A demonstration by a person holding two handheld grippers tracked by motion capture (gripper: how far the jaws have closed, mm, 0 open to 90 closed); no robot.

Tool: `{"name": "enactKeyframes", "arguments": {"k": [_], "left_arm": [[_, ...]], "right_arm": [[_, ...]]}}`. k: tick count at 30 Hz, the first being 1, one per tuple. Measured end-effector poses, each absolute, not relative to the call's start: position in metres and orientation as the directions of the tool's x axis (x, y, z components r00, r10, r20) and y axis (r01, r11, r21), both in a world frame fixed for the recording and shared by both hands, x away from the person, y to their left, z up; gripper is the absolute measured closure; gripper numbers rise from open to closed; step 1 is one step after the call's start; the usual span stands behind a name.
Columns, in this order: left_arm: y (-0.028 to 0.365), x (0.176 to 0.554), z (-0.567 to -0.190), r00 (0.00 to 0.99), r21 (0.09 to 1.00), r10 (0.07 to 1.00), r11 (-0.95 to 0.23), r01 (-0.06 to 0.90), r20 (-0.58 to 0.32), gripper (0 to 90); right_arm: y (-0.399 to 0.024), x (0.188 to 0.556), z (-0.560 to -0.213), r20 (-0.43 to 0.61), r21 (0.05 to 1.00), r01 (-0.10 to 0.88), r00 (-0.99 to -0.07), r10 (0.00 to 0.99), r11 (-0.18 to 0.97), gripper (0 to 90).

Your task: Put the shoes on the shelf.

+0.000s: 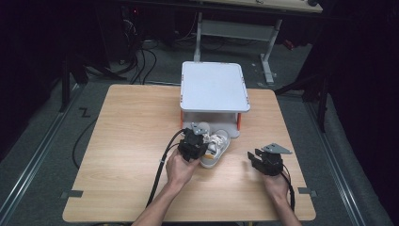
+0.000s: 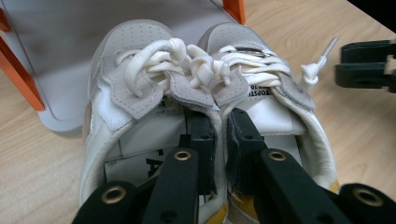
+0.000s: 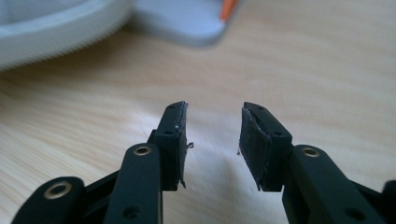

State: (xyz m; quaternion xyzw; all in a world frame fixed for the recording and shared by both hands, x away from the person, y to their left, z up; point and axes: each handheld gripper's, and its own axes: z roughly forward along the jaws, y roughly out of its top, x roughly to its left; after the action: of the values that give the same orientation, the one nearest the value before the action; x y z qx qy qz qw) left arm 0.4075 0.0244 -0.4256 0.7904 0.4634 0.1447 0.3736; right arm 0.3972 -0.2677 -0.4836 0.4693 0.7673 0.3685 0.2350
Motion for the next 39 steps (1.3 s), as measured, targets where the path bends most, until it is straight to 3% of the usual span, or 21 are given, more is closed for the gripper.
{"name": "enactKeyframes", "arguments": {"k": [13, 21, 39], "left_arm": [[0.020, 0.439, -0.435, 0.482, 0.735, 0.873, -0.281, 0.617, -0.072, 81.8], [0.015, 0.453, -0.441, 0.456, 0.730, 0.888, -0.270, 0.628, -0.064, 81.5], [0.011, 0.469, -0.447, 0.416, 0.729, 0.907, -0.243, 0.640, -0.062, 78.6]], "right_arm": [[-0.257, 0.411, -0.428, 0.124, 0.835, 0.505, -0.559, 0.819, 0.218, 69.5], [-0.250, 0.426, -0.387, 0.101, 0.890, 0.413, -0.596, 0.796, 0.196, 70.6], [-0.223, 0.480, -0.348, 0.031, 0.896, 0.387, -0.545, 0.838, 0.219, 73.1]]}}
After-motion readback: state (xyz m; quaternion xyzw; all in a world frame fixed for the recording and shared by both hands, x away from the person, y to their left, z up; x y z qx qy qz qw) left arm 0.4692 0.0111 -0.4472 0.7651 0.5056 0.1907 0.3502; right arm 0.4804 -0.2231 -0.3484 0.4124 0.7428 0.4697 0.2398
